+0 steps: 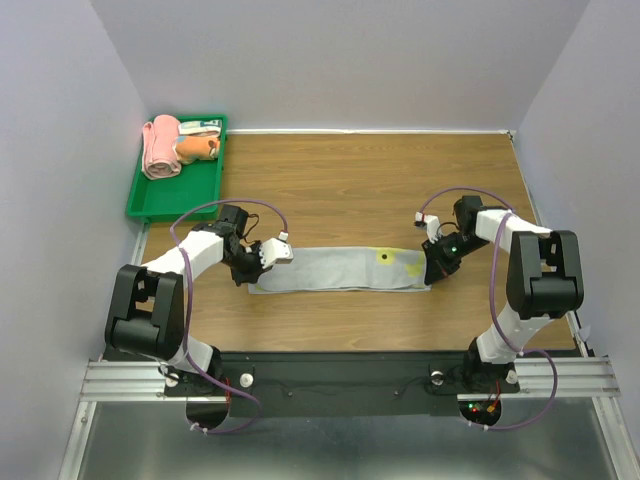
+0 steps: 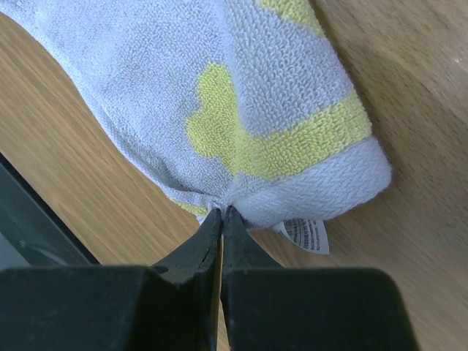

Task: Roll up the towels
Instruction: Fold the towel

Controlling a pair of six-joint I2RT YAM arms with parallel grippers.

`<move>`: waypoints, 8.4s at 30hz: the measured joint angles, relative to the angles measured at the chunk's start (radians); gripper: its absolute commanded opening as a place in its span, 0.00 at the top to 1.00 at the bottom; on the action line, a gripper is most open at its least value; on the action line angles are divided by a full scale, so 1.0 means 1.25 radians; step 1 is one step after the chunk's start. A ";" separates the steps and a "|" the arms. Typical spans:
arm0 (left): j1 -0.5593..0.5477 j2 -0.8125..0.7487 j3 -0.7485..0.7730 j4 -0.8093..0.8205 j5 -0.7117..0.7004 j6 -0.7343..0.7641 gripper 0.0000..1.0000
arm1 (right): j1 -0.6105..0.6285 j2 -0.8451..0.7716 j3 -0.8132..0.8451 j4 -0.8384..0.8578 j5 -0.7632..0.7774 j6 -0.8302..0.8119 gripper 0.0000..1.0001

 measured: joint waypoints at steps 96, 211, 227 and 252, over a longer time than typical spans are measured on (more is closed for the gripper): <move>-0.106 0.352 0.624 0.183 -0.192 -0.674 0.91 | 0.321 -0.086 0.117 -0.065 -0.114 0.172 0.70; -0.751 -0.160 -0.265 0.461 -0.256 -0.169 1.00 | 0.334 0.063 0.095 0.204 -0.294 0.516 0.53; -0.678 -0.242 -0.153 0.242 -0.106 -0.193 1.00 | 0.330 0.062 0.095 0.197 -0.294 0.504 0.53; -0.314 0.081 0.123 0.324 -0.021 -0.165 1.00 | 0.230 -0.031 0.139 0.178 -0.251 0.492 0.00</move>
